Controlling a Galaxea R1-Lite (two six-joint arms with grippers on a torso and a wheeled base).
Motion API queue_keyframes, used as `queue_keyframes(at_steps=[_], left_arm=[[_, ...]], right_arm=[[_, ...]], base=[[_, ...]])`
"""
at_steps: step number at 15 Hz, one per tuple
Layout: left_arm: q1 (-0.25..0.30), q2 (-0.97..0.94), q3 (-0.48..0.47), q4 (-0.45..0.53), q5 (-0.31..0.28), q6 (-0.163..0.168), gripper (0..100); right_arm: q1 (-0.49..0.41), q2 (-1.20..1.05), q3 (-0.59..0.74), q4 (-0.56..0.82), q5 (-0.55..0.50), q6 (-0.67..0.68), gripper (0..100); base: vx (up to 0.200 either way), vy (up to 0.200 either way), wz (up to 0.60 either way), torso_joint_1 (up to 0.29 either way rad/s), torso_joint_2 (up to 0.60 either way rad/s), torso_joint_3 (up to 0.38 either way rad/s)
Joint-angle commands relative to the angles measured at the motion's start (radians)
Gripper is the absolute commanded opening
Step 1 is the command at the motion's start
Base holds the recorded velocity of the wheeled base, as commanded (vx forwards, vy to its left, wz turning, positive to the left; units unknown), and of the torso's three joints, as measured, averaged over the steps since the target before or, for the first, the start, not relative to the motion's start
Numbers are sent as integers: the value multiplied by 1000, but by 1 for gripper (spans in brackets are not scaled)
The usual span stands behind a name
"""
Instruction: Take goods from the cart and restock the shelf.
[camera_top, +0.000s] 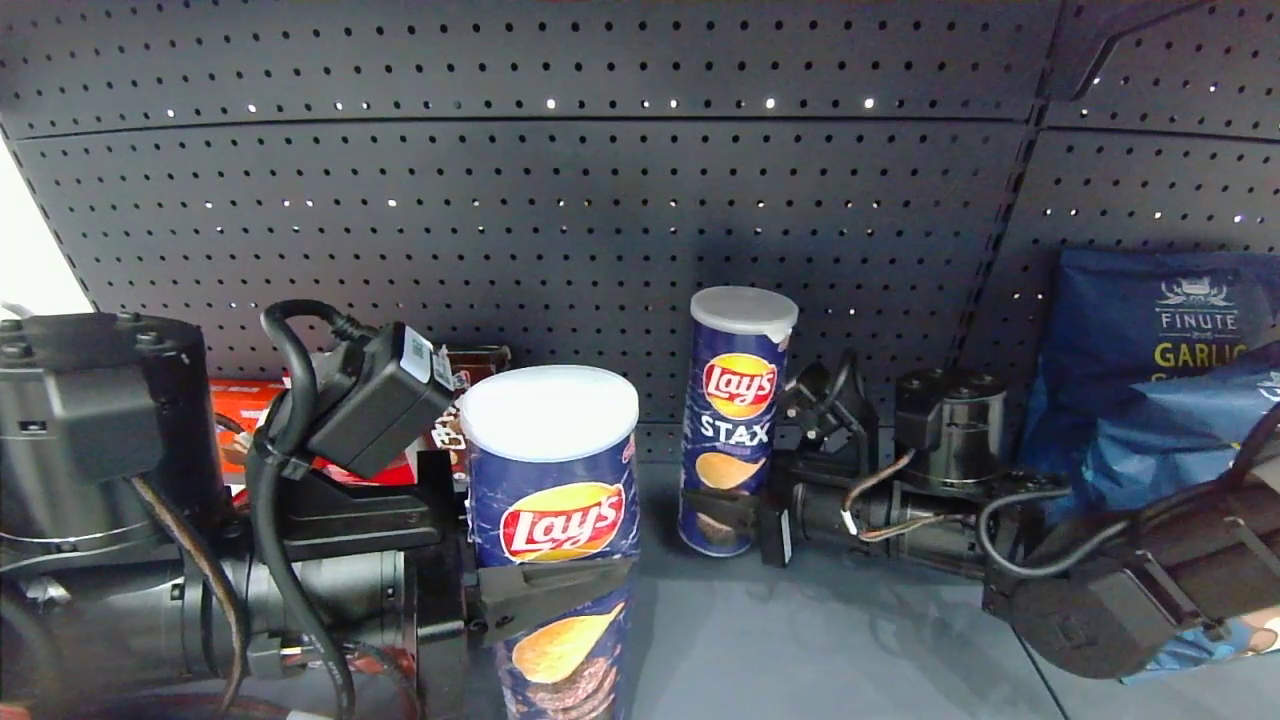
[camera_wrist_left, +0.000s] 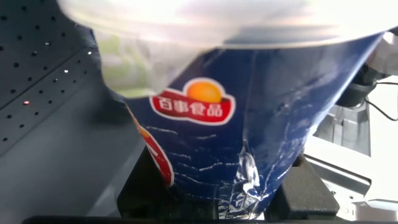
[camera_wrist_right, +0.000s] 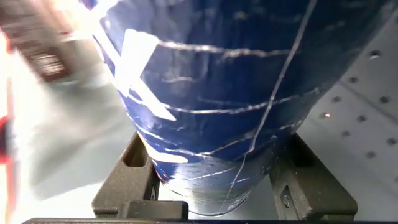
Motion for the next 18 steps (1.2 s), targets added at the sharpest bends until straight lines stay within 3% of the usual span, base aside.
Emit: queue_keyframes(at_steps=[1,7,12,18], left_arm=[[2,0,-1,-1,0,-1,0],[2,0,-4,1,1,-7,0],[2,-2,-4,1,1,-7,0],[2,-3,-4,1,3,-8,0]], right_arm=[[32,-91,94,-36,-6,1,0],[96,-115,310,-205,-42,35,0],[147,-106,350,-225,-85,51,0],[147,-103,422,-262,-87,51,0]], base=[[0,0,0,0,0,0],[0,0,0,0,0,0],[0,0,0,0,0,0],[0,0,0,0,0,0]])
